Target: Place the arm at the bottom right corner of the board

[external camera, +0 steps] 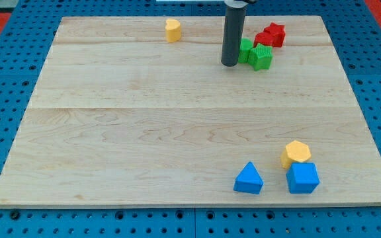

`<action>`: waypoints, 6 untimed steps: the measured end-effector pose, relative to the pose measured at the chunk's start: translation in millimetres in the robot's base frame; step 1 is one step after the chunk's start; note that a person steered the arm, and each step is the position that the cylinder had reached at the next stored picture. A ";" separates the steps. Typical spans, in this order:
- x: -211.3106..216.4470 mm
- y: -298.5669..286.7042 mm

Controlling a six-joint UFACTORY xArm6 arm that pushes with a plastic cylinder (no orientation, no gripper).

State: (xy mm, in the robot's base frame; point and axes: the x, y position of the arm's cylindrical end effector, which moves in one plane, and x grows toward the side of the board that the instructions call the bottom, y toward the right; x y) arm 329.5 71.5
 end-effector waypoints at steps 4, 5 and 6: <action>-9.4 -25.2; 32.3 -3.2; 97.8 0.8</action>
State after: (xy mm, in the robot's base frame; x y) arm 427.3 72.3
